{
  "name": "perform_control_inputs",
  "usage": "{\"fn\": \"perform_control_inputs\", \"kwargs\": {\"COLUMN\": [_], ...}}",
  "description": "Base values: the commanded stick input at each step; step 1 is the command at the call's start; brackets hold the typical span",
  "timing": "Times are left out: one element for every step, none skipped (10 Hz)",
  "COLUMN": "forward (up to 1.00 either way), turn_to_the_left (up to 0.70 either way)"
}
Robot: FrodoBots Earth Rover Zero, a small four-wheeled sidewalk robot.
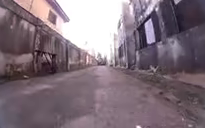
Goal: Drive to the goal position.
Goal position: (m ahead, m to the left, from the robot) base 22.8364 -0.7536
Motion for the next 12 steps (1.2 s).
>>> {"fn": "perform_control_inputs", "kwargs": {"forward": [0.7,0.7,0.7,0.7,0.7,0.7,0.7,0.7,0.7,0.7,0.7,0.7], "turn_to_the_left": [0.01,0.01,0.01,0.01,0.01,0.01,0.0,-0.01,0.0,-0.26,-0.31,-0.32]}}
